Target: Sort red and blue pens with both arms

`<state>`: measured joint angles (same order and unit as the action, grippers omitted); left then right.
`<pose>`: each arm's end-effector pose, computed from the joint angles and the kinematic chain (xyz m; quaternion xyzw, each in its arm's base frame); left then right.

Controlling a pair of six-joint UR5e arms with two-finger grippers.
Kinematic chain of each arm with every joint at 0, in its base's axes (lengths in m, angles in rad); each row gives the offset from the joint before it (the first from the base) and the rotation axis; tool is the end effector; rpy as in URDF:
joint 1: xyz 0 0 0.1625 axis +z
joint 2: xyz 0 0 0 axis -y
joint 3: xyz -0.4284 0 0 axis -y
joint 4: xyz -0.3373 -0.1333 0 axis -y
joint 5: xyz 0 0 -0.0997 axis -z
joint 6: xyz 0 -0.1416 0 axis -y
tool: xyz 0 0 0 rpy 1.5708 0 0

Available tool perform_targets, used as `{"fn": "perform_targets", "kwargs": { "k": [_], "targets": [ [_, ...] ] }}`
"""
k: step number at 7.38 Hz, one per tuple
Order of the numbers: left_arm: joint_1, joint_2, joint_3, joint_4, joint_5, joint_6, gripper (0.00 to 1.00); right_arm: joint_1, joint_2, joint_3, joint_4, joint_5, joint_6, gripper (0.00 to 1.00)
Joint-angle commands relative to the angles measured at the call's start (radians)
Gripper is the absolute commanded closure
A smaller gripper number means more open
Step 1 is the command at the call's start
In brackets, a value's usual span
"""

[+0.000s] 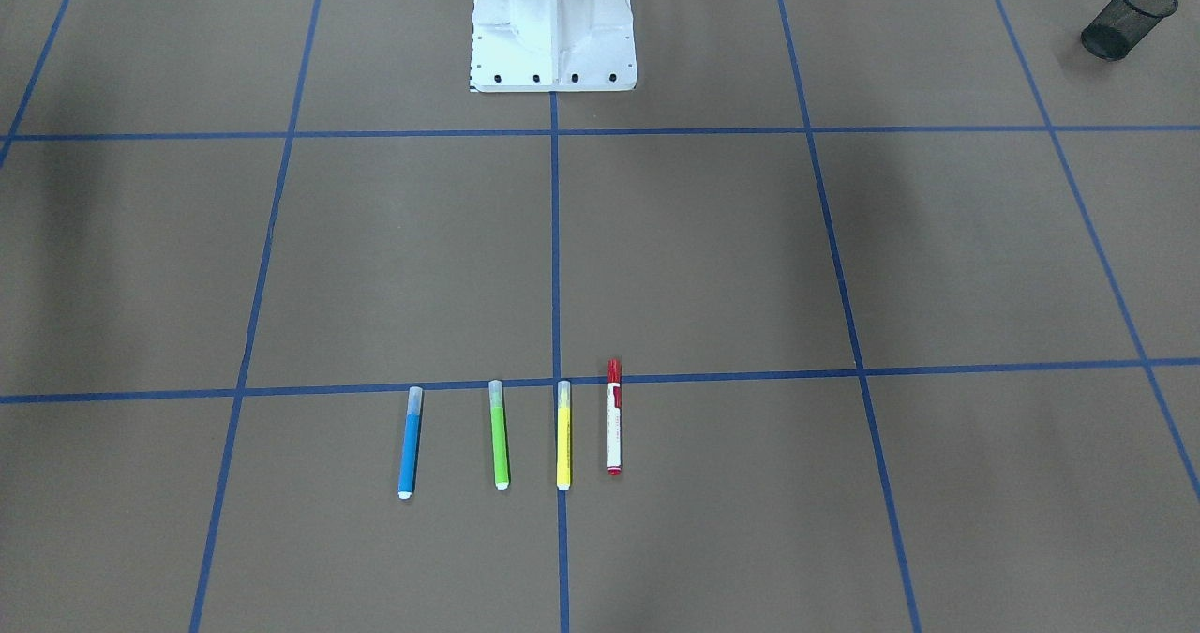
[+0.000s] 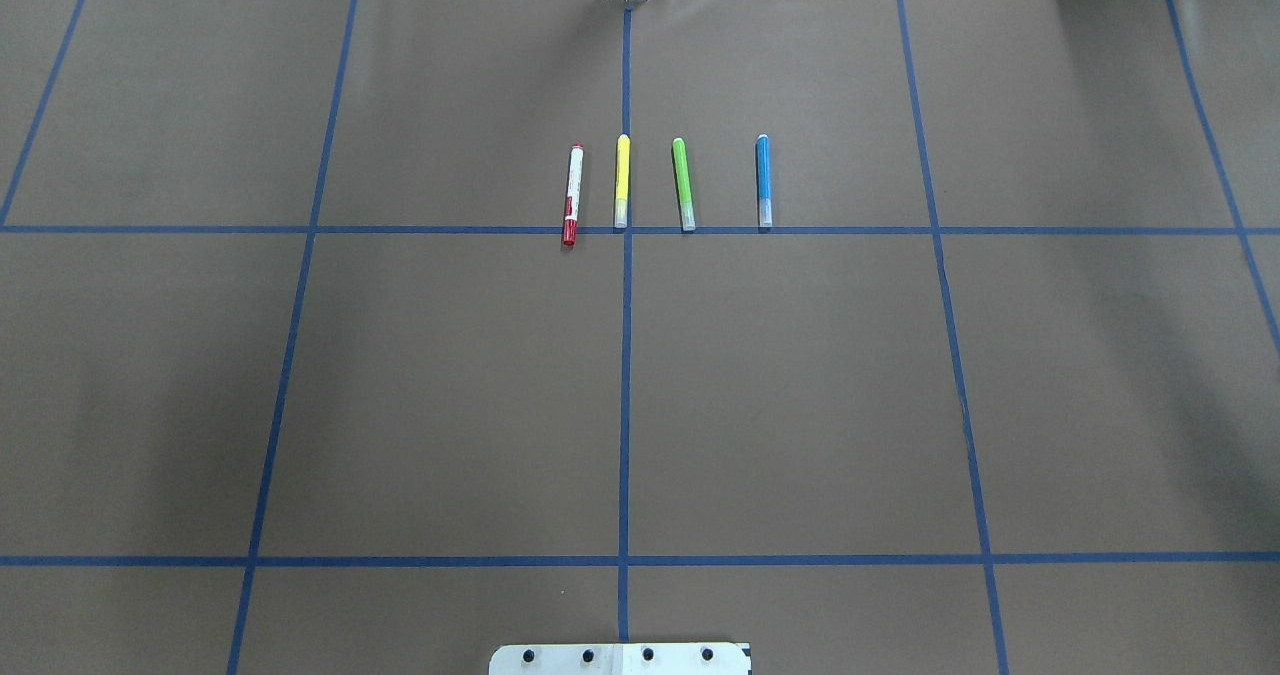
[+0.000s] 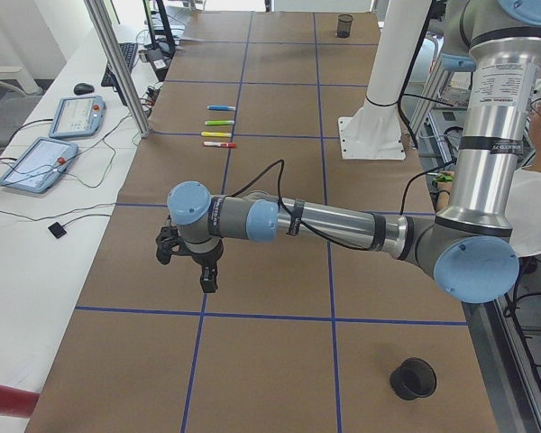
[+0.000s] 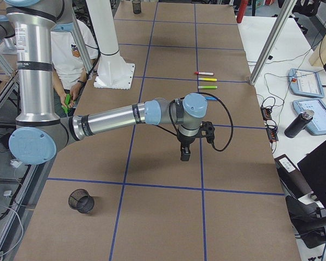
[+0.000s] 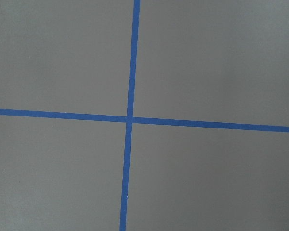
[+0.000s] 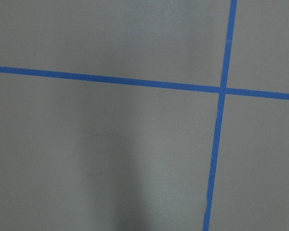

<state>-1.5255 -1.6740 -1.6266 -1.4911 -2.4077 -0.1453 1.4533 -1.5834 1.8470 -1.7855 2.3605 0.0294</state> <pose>-0.0062 -0.4849 0.6219 -0.0026 0.4076 -0.0295 0.9127 -0.0173 -0.4256 0.5977 -0.0057 -0.3852 -0.0500 0.9215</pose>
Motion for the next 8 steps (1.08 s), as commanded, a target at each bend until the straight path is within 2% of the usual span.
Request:
{"fn": "perform_targets", "kwargs": {
  "k": [1,8],
  "targets": [
    [-0.001,0.007,-0.027,-0.003,0.004,0.004,0.0,0.001,-0.004,0.008,0.002,-0.001,0.0,0.0],
    [-0.001,0.03,-0.077,-0.003,0.002,-0.003,0.0,-0.001,-0.009,0.008,0.014,0.005,0.007,0.0]
  ]
}}
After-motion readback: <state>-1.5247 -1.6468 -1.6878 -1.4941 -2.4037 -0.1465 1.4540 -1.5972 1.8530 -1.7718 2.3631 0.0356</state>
